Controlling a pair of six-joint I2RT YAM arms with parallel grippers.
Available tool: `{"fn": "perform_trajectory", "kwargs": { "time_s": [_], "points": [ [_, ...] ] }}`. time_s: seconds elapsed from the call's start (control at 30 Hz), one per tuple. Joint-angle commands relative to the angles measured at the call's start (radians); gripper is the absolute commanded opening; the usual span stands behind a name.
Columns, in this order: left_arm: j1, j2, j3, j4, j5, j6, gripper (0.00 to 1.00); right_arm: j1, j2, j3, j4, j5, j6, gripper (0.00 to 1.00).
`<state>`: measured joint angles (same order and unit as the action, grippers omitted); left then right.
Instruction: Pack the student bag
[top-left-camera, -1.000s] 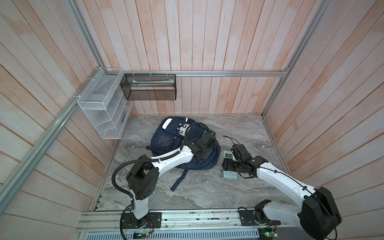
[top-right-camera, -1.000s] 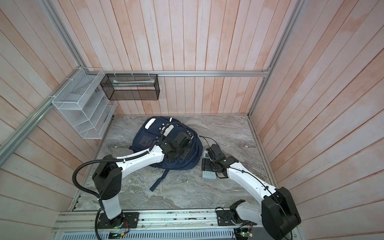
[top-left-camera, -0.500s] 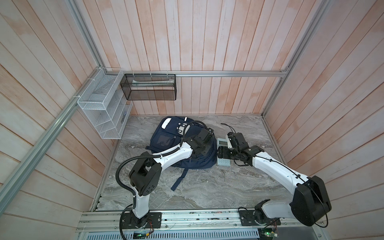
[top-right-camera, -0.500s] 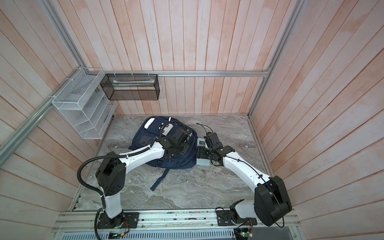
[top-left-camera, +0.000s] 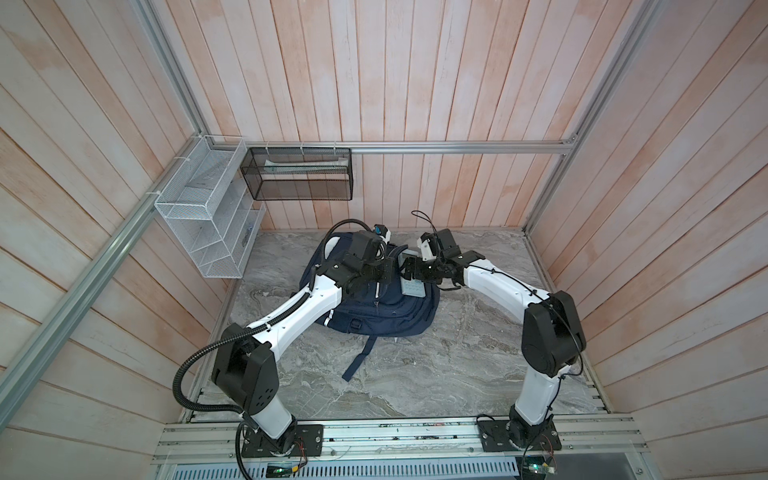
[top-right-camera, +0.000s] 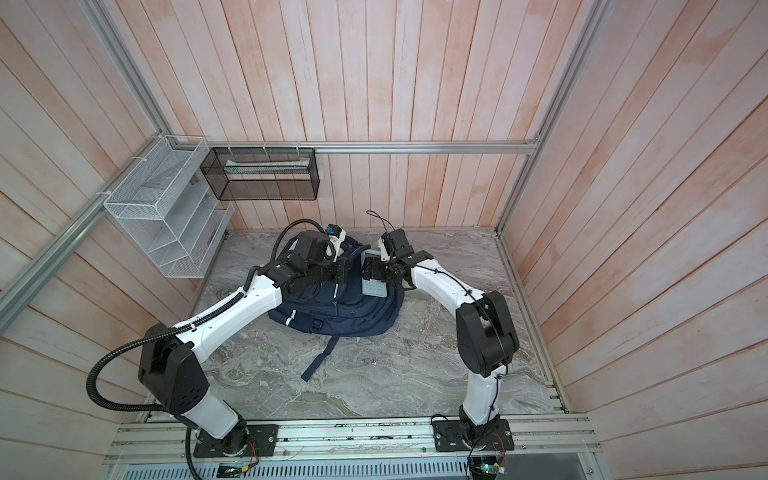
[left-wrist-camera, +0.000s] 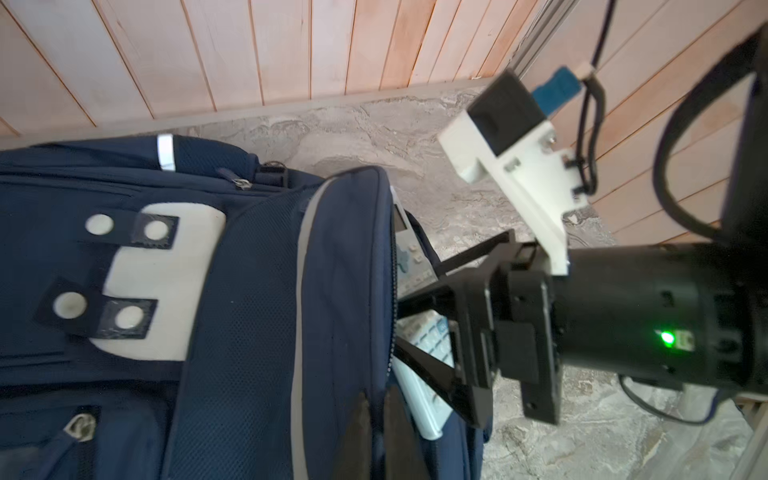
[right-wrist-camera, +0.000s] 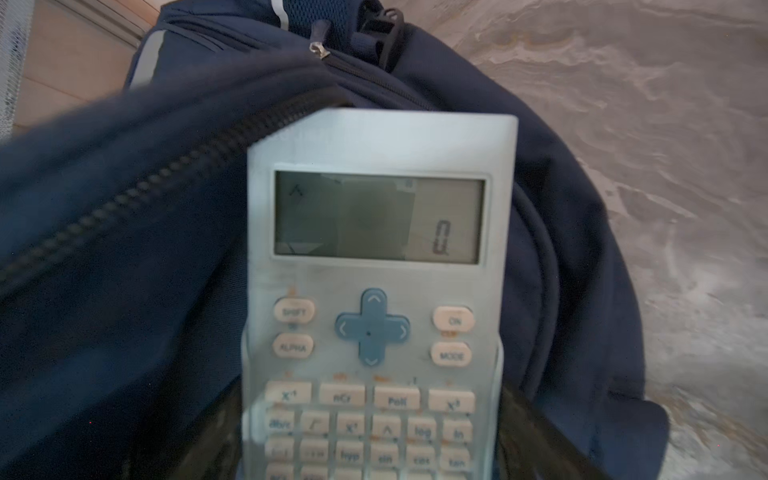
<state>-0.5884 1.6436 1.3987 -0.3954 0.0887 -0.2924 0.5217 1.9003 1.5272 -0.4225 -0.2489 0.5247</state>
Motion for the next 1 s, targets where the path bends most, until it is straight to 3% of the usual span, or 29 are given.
{"fn": "perform_trajectory", "kwargs": {
  "time_s": [0.0,0.17,0.37,0.43,0.5,0.63,0.73,0.87,0.97],
  "points": [
    [0.014,-0.03,-0.073,0.126,0.105,-0.063,0.0,0.033,0.072,0.111,-0.01,-0.092,0.034,0.47],
    [0.013,-0.063,-0.196,0.252,0.107,-0.142,0.0,0.058,0.195,0.254,-0.175,-0.115,0.017,0.55],
    [0.015,-0.1,-0.192,0.272,0.076,-0.139,0.0,0.065,0.135,0.227,-0.118,-0.141,0.049,0.67],
    [0.019,-0.119,-0.222,0.311,0.101,-0.16,0.0,0.065,0.105,0.191,-0.065,-0.151,0.074,0.64],
    [0.022,-0.138,-0.241,0.335,0.109,-0.178,0.0,0.065,0.105,0.188,-0.047,-0.171,0.091,0.53],
    [0.038,-0.236,-0.339,0.432,0.06,-0.225,0.0,0.073,0.1,0.205,-0.046,-0.186,0.109,0.58],
    [0.087,-0.317,-0.493,0.68,0.139,-0.33,0.0,0.086,0.132,0.241,-0.021,-0.213,0.149,0.6],
    [0.093,-0.296,-0.507,0.721,0.19,-0.367,0.0,0.106,0.206,0.319,-0.056,-0.205,0.157,0.63],
    [0.096,-0.271,-0.556,0.814,0.242,-0.432,0.0,0.114,0.206,0.309,-0.027,-0.205,0.174,0.76]
  ]
}}
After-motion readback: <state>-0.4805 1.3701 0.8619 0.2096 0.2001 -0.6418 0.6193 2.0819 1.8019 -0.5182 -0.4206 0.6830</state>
